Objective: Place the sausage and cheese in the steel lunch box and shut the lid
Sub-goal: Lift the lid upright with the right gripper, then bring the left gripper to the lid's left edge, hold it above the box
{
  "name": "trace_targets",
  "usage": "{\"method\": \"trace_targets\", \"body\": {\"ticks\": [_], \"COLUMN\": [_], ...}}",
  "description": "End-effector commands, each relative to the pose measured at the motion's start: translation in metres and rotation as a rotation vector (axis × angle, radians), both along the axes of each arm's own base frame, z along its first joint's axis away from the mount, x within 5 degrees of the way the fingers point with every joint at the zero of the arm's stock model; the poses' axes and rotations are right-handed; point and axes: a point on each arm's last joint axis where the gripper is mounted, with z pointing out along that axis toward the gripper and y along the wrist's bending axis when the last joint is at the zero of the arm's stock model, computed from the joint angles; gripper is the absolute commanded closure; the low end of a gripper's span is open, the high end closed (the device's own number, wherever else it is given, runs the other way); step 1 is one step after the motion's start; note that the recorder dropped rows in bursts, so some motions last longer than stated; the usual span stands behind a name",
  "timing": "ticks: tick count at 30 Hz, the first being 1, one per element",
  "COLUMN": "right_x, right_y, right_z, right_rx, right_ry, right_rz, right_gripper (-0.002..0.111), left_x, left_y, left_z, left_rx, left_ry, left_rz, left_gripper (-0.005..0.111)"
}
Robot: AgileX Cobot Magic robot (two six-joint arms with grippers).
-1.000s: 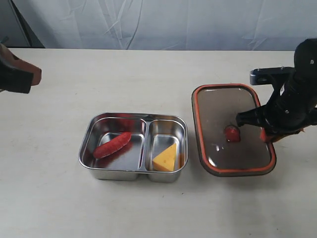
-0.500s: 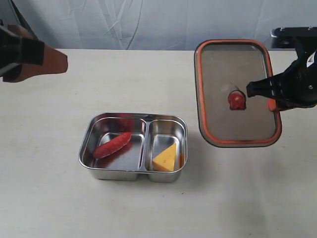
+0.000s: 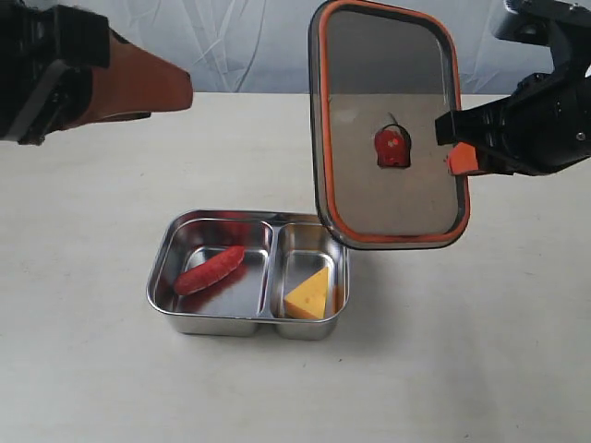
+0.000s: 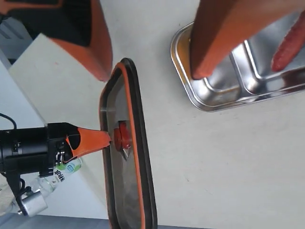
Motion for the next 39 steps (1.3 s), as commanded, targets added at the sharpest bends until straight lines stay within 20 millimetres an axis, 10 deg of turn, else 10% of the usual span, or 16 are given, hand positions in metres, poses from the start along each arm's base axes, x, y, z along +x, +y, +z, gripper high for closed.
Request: {"method": "trace_targets", "body": {"ticks": [1,39], "right_x": [-0.001,-0.013], "right_y": [0.003,0.033], "right_z": [0.003,0.013], "right_rx": [0.035,0.269], "right_ry": [-0.014,0.023], "right_rz": [0.024,0.162], "right_gripper": [0.109,0.109], "left_x": [0.008,0.044], "left_y": [-0.007,-0.031], "left_z": [-0.006,-0.029], "left_rx": [-0.053,-0.145], "left_ry": [0.04,0.065], "left_rz": [-0.025,-0.122], "left_gripper": [0.049,0.049]}}
